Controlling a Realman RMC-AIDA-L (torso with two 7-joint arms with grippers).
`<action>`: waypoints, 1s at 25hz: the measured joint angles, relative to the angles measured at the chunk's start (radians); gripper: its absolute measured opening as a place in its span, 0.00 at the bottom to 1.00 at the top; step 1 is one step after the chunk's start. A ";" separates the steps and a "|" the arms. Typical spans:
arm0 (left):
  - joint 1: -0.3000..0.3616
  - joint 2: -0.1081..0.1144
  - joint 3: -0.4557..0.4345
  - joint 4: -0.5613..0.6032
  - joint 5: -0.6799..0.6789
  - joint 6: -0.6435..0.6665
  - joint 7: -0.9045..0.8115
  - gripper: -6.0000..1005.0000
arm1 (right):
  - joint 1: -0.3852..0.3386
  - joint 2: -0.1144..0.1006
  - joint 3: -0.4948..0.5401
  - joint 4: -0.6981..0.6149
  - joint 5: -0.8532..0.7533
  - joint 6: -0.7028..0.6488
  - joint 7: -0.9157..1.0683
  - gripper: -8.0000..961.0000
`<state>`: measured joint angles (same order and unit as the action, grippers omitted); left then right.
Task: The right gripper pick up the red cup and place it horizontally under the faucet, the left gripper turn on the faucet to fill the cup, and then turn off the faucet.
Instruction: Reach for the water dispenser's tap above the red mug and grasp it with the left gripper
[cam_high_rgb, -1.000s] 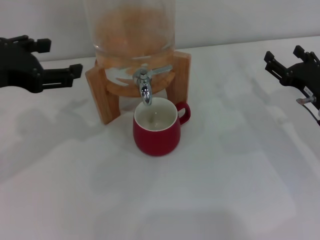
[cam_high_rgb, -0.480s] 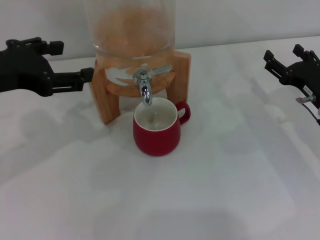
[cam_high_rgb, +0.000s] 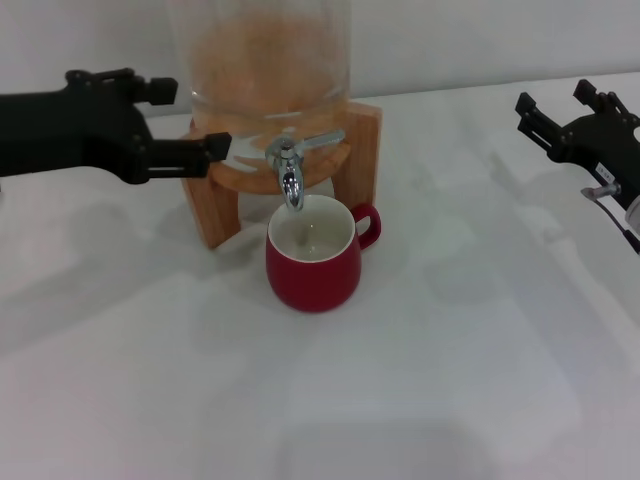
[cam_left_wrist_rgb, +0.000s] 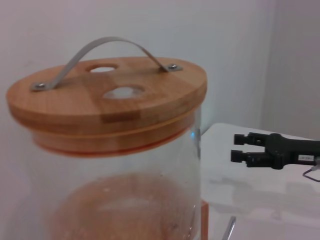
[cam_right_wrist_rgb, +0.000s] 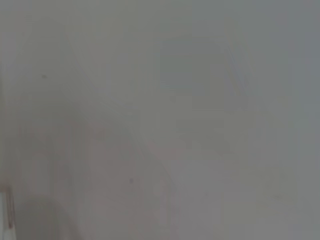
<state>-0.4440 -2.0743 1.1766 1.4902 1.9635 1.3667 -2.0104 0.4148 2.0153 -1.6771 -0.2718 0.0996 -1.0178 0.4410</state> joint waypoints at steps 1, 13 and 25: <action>-0.006 0.000 0.000 -0.003 0.000 0.001 0.000 0.88 | 0.001 0.000 0.000 0.000 0.000 0.000 0.000 0.90; -0.088 -0.001 0.023 -0.105 -0.005 0.002 0.028 0.88 | 0.004 0.000 0.000 -0.001 0.001 -0.002 -0.002 0.90; -0.189 -0.001 0.005 -0.240 -0.004 -0.012 0.084 0.88 | 0.004 0.000 -0.001 -0.001 0.000 -0.003 -0.002 0.90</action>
<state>-0.6334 -2.0749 1.1817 1.2501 1.9598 1.3546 -1.9263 0.4188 2.0156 -1.6780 -0.2731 0.0997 -1.0211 0.4386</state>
